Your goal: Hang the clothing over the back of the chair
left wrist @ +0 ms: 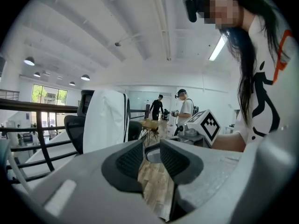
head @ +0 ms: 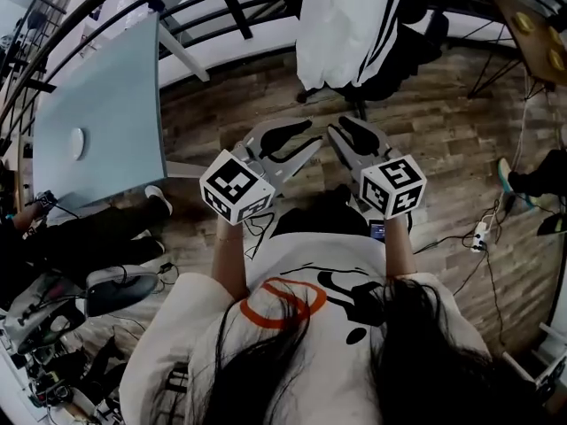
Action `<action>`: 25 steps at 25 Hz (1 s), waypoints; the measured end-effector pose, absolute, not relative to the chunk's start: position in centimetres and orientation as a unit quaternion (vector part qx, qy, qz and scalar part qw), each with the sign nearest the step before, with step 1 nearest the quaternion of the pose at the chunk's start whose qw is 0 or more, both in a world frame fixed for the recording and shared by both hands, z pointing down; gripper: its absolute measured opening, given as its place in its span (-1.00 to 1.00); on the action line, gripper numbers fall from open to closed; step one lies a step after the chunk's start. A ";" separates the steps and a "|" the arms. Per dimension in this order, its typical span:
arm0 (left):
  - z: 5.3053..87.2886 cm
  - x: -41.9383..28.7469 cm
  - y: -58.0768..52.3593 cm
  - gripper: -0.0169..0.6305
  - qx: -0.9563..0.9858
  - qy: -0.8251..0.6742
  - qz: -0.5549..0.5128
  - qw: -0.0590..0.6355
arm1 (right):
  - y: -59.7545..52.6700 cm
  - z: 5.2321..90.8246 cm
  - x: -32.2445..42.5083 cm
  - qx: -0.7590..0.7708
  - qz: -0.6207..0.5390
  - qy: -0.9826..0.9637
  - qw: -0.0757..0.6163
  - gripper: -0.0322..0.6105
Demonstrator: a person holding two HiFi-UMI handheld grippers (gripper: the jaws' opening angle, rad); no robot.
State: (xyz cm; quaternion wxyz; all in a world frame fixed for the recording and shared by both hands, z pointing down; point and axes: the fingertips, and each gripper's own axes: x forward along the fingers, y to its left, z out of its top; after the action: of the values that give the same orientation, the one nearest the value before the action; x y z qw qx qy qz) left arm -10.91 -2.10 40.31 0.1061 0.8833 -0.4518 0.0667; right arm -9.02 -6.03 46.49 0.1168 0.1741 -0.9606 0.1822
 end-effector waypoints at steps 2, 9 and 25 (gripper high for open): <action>40.9 -10.9 -0.6 -0.24 0.881 -0.455 0.062 0.113 | -4.4 46.6 -9.0 0.181 0.180 -0.960 0.118 -0.49; 42.0 -10.9 5.1 -0.24 0.873 -0.468 0.037 0.136 | 1.6 47.0 -8.8 0.189 0.179 -0.958 0.123 -0.50; 44.3 -9.6 9.3 -0.24 0.859 -0.484 0.039 0.160 | 6.2 46.5 -6.8 0.203 0.169 -0.957 0.122 -0.68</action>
State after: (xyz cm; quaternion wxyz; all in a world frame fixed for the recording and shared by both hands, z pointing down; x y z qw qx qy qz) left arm -9.61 9.26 44.31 0.1596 0.8593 -0.4843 0.0389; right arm -6.76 6.15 46.48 0.1222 0.2026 -0.9568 0.1691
